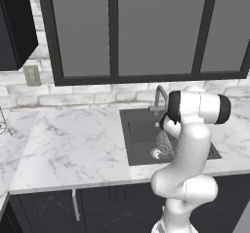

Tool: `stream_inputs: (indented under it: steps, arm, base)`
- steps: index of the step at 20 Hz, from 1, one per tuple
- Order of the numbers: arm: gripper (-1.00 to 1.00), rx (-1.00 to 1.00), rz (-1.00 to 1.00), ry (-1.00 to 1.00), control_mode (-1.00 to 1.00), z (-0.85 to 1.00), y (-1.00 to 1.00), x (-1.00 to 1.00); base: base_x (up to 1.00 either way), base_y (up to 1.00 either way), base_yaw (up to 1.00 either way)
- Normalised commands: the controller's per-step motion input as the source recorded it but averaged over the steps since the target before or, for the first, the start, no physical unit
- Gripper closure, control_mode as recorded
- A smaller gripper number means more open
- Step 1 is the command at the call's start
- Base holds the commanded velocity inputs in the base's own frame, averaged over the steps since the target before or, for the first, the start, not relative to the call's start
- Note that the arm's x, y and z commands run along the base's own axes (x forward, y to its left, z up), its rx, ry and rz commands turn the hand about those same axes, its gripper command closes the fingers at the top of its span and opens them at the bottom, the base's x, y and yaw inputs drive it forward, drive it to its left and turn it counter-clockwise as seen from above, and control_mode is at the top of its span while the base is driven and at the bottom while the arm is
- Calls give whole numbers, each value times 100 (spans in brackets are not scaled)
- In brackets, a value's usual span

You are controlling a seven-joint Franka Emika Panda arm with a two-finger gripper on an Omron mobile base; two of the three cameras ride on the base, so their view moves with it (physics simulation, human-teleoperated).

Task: Pick the colander and strainer and place them in the sink. Then turn on the water.

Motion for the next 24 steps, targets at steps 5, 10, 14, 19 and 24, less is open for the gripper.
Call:
stream_inputs:
  steps: [5,10,14,19,24]
  arm:
    - [-100,7,0,0,-100,66,-11,-45]
    - [-100,11,0,4,-100,69,-1,-48]
    - [-100,0,3,13,-100,98,13,-13]
    - [-100,0,4,8,-100,100,5,0]
    - [-100,0,2,7,-100,100,0,0]
  base:
    - [0,0,0]
    - [0,0,0]
    - [0,0,0]
    - [0,0,0]
    - [0,0,0]
